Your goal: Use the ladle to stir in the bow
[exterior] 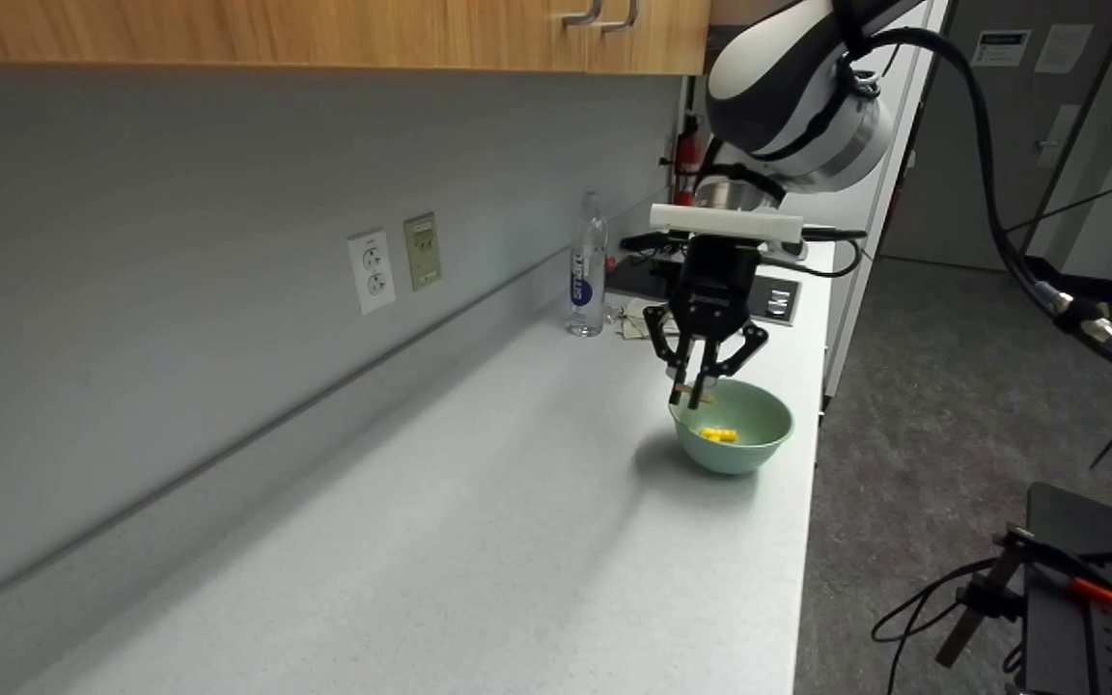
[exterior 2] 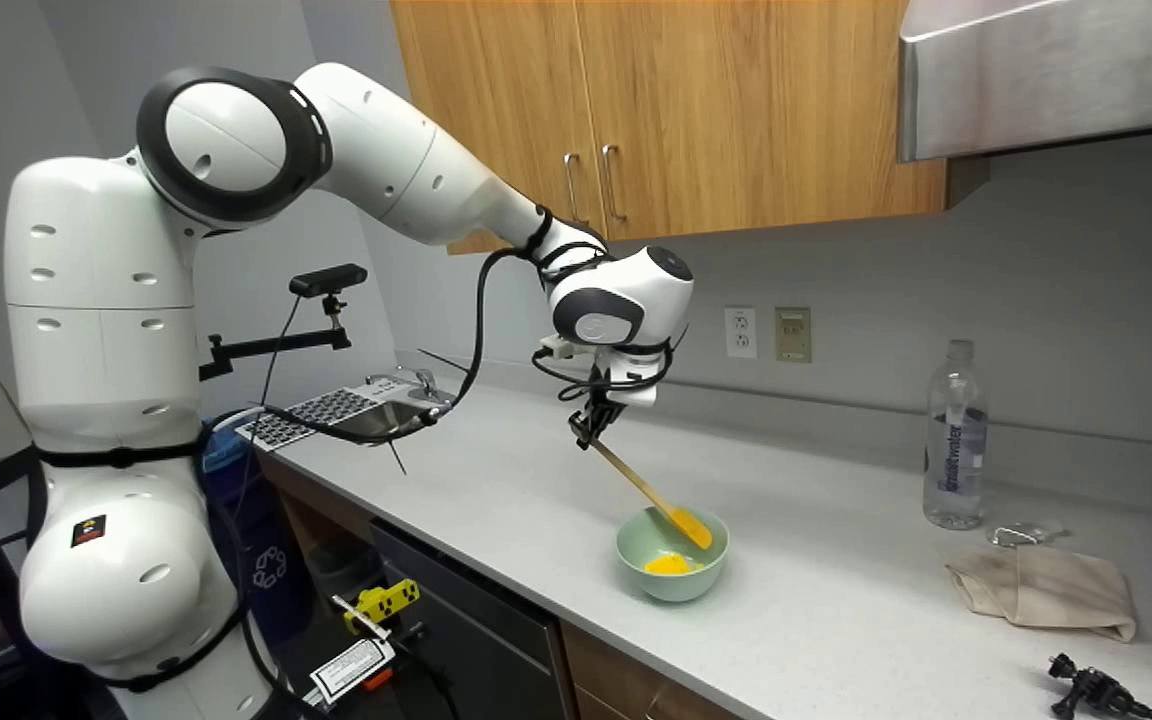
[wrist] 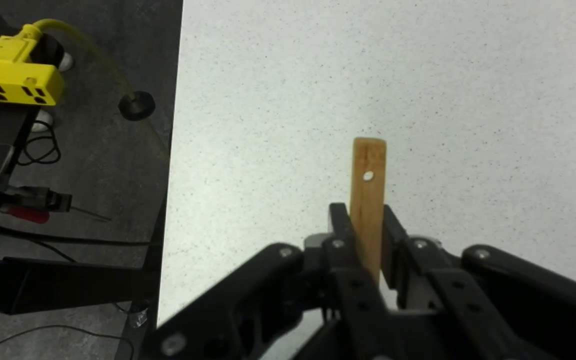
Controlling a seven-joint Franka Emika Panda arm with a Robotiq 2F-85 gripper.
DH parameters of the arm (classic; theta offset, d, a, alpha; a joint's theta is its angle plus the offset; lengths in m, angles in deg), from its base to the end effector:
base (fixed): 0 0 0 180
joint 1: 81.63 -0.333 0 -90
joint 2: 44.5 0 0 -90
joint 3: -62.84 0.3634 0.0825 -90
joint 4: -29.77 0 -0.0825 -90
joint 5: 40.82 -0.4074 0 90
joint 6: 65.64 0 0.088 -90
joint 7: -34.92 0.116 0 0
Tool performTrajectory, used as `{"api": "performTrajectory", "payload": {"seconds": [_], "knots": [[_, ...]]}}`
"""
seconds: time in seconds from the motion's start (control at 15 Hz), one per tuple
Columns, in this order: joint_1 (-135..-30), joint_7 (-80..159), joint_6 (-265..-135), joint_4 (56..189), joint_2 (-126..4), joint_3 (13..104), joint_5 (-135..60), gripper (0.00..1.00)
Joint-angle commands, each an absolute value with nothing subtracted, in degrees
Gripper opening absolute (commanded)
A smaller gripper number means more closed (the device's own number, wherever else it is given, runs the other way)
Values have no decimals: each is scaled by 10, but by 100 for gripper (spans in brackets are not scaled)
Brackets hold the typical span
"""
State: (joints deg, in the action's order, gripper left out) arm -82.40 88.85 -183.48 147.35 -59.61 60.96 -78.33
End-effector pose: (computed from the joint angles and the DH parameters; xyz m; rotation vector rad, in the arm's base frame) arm 0.5943 0.0265 0.3212 -2.1169 1.6952 0.6336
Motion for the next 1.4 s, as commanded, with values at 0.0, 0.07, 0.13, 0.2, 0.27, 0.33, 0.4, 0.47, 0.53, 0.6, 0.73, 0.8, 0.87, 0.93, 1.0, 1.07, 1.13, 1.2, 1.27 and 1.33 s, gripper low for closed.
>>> {"api": "performTrajectory", "payload": {"seconds": [0.0,0.07,0.13,0.2,0.27,0.33,0.4,0.47,0.53,0.6,0.73,0.8,0.87,0.93,1.0,1.07,1.13,1.2,1.27,1.33], "knots": [[-818,875,-1828,1486,-595,614,-804,4],[-817,872,-1824,1489,-598,615,-809,4],[-817,872,-1824,1492,-600,615,-811,4],[-816,872,-1823,1495,-603,614,-814,4],[-816,874,-1823,1497,-605,614,-817,4],[-817,874,-1823,1499,-607,614,-818,4],[-819,878,-1827,1503,-608,612,-813,4],[-819,879,-1827,1505,-609,612,-812,4],[-819,879,-1827,1507,-610,612,-811,5],[-820,879,-1827,1507,-610,612,-810,25],[-821,880,-1828,1508,-609,613,-808,50],[-822,880,-1828,1509,-608,613,-808,57],[-823,881,-1829,1509,-607,613,-805,63],[-823,882,-1830,1509,-606,613,-803,73],[-825,884,-1832,1510,-604,612,-799,79],[-826,886,-1835,1511,-603,612,-795,88],[-829,890,-1839,1512,-599,611,-789,95],[-831,892,-1843,1514,-596,611,-782,99],[-835,895,-1849,1516,-590,610,-772,100],[-839,902,-1857,1518,-585,609,-757,100]]}}
